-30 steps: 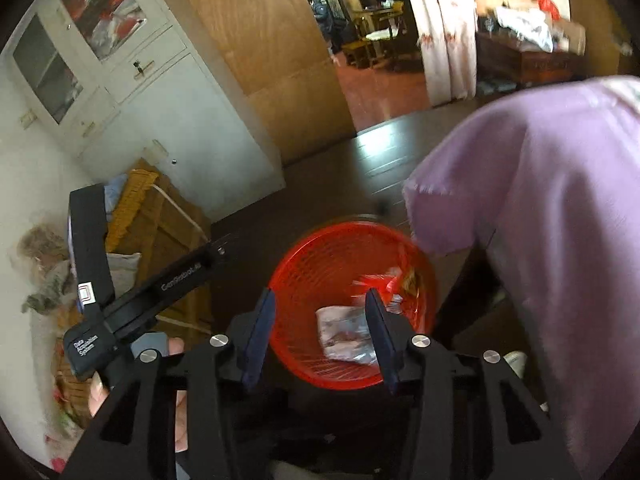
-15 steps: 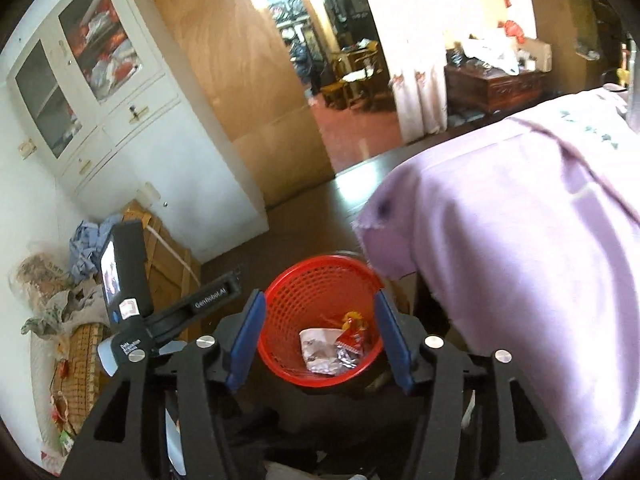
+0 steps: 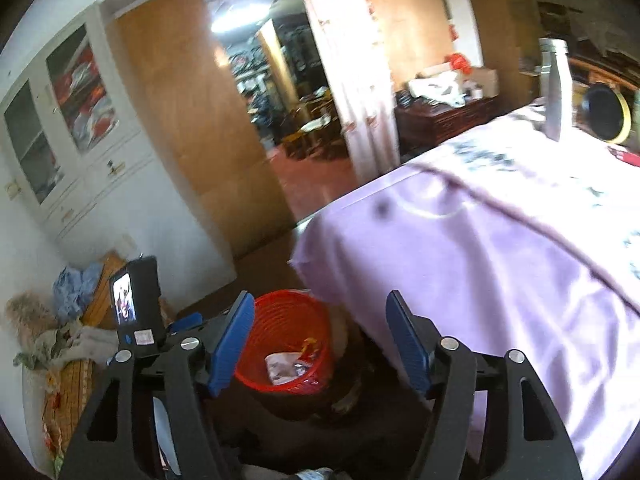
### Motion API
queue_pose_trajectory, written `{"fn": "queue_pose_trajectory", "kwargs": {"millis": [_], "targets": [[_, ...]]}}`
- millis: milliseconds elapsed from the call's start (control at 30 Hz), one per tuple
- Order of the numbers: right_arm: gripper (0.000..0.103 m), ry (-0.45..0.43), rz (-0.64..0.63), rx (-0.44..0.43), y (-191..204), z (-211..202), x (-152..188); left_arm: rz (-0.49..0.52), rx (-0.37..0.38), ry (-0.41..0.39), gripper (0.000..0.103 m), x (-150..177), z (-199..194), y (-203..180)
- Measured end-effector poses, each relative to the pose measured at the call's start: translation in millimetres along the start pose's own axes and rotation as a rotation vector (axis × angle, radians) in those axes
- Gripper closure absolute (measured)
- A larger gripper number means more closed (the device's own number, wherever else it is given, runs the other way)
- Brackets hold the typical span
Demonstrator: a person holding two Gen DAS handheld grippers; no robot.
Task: Collect trash
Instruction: 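Move both open tools back over the bed toward the remaining trash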
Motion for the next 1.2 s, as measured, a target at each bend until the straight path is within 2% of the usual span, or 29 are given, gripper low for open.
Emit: {"fn": "queue_pose_trajectory", "kwargs": {"millis": [333, 500, 667, 800, 967, 1200], "targets": [[0.028, -0.164, 0.138, 0.177, -89, -104, 28, 0.146, 0.163, 0.019, 0.01, 24, -18, -64], [0.027, -0.24, 0.246, 0.278, -144, -155, 50, 0.249, 0.253, 0.039, 0.01, 39, -37, -112], [0.026, -0.317, 0.362, 0.351, -199, -204, 79, 0.367, 0.33, 0.036, 0.01, 58, -61, -163], [0.025, -0.367, 0.458, 0.391, -242, -239, 105, 0.44, 0.403, 0.07, 0.01, 70, -69, -204], [0.025, -0.401, 0.522, 0.444, -280, -267, 130, 0.528, 0.458, 0.095, 0.01, 82, -78, -253], [0.022, -0.402, 0.519, 0.539, -314, -289, 130, 0.688, 0.499, 0.069, 0.01, 91, -97, -338]]}}
Point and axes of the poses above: each gripper's, at about its wrist camera, not at the fingertips, and z roughly the way its jaws point, y to its left, x to its underside, the point moved 2 cm from there along z, roughly the way its jaws point, and after that the axes turned 3 degrees about -x, right-handed, at the moved point
